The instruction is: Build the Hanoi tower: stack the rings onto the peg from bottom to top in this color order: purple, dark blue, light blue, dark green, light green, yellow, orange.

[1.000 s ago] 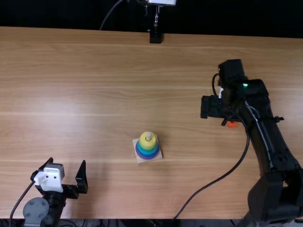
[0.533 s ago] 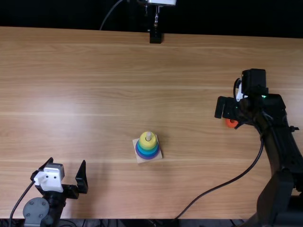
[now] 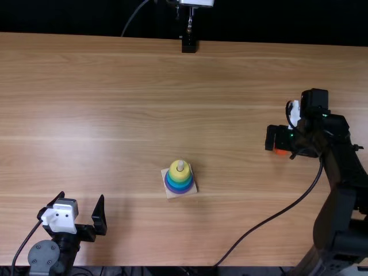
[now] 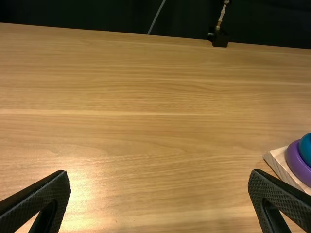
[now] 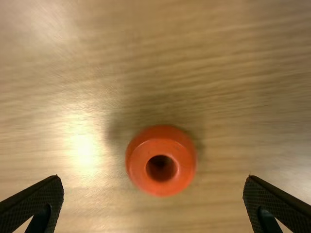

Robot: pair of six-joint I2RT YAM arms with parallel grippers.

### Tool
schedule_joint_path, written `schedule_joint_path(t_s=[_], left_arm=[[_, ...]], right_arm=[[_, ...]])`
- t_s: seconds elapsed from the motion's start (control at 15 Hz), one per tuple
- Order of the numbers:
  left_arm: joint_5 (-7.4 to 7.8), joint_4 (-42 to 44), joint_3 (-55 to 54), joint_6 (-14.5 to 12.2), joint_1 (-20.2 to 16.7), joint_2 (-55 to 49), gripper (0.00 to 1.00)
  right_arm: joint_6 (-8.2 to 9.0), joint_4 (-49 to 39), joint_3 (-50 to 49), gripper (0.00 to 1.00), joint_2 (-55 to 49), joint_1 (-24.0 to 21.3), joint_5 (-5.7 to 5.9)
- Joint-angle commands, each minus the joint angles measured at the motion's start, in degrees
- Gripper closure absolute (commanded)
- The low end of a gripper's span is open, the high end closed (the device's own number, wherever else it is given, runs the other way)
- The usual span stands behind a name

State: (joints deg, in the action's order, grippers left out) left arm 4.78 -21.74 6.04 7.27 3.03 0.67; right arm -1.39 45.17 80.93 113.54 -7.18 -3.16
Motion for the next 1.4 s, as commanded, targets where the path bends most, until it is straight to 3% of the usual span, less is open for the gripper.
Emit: schedule_joint_path(t_s=[0.0,0.2,0.33,0.6,0.67,0.73,0.8,0.93,1.0,1.33], left_arm=[[0.60,-4.42,-6.04,-0.83,0.22,-0.67,0.00],[0.60,-4.42,-6.04,-0.83,0.22,-0.67,0.00],[0.60,-4.42,-6.04,-0.83,0.22,-0.67,0.00],[0.60,-4.42,-6.04,-0.83,0.22,-0.67,0.00],[0.60,-4.42,-6.04,-0.83,0.22,-0.67,0.00],[0.60,-4.42,-6.04,-0.83,0.22,-0.67,0.00],[0.60,-4.42,-6.04,-0.83,0.22,-0.67,0.00],[0.60,-4.42,-6.04,-0.83,0.14,-0.67,0.00],[0.60,-4.42,-6.04,-0.83,0.22,-0.67,0.00],[0.60,-4.42,-6.04,-0.83,0.22,-0.67,0.00]], right_arm=[[-1.35,-0.07,0.55,0.00,0.81,-0.20,0.52],[-1.35,-0.18,0.73,0.00,3.45,-0.11,3.26],[-1.35,-0.91,1.43,0.00,4.33,-0.11,3.79],[-0.93,-1.55,3.10,0.00,5.20,-0.11,3.79],[-0.83,-1.55,3.10,0.07,5.20,-0.11,3.79],[-0.83,-1.55,3.01,0.40,5.20,-0.11,3.58],[-0.93,-1.55,2.92,0.63,5.20,-0.11,3.47],[-1.14,-1.23,2.48,0.95,5.12,-0.03,3.26],[-1.25,-1.34,2.39,1.00,5.12,-0.03,3.05],[-1.35,-0.81,3.10,1.00,4.33,0.24,2.95]])
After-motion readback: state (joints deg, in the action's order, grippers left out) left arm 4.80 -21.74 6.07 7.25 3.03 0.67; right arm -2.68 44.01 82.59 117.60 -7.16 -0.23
